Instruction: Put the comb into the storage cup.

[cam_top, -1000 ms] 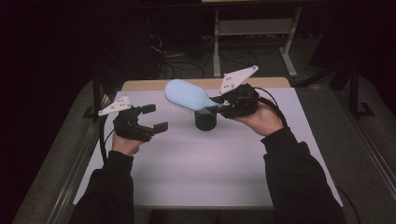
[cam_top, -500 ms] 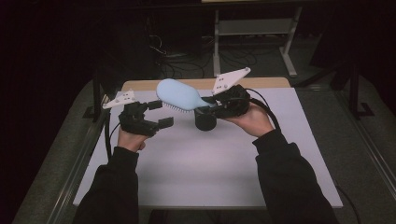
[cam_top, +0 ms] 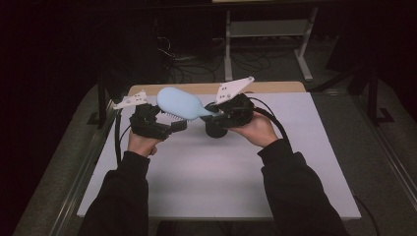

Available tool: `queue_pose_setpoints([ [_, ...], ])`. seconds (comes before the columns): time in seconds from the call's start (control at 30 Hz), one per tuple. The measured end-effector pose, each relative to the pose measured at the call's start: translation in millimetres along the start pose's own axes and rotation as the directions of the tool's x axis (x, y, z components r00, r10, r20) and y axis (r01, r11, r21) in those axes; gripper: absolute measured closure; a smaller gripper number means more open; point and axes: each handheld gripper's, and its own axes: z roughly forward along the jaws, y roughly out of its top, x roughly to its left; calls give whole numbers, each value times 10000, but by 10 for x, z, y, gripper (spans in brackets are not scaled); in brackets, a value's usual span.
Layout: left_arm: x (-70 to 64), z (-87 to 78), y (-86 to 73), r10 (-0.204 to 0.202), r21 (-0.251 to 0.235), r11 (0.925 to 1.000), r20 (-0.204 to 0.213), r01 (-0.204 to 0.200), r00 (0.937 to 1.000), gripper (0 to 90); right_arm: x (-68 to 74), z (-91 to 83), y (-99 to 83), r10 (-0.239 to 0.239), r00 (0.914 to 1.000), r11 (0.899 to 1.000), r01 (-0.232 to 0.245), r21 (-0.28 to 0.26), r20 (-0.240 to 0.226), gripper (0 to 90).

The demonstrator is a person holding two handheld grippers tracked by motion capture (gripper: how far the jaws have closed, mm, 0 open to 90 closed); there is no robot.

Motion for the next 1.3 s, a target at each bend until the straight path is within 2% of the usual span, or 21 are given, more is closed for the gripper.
queue_pose_setpoints([
  [0.33, -10, 44, 45, -68, -6, 10000, -24, 68, 10000, 1, -1, 55, -39, 62, 10000, 10000, -62, 26, 42, 681],
  [0.4, -2, 61, 49, -231, 10, 9997, -48, 231, 9997, 1, -9, 64, -53, 161, 9999, 9999, -161, 45, 0, 681],
  [0.5, 34, 86, 64, -723, 31, 9974, -57, 723, 9974, 10, -21, 86, -77, 258, 9997, 9996, -258, 76, 19, 681],
  [0.6, 47, 116, 82, -901, 79, 9959, -223, 903, 9957, 17, -30, 109, -105, 322, 9994, 9995, -323, 54, 120, 681],
  [0.9, 37, 168, 106, -874, 208, 9959, -490, 885, 9950, 27, -44, 173, -192, 532, 9984, 9985, -534, 71, 185, 681],
  [1.07, 20, 163, 135, -845, 40, 9964, -675, 850, 9941, 70, -39, 209, -207, 591, 9981, 9981, -593, 136, 180, 682],
  [1.17, 10, 148, 161, -892, 19, 9960, -920, 897, 9918, 143, -31, 246, -221, 628, 9978, 9976, -634, 267, 223, 681],
  [1.23, 5, 143, 176, -973, -29, 9952, -864, 975, 9915, 156, -20, 272, -232, 701, 9973, 9970, -708, 324, 214, 681],
  [1.3, -8, 139, 186, -932, -76, 9956, -1087, 929, 9897, 201, -15, 299, -238, 715, 9973, 9968, -721, 352, 190, 681],
])
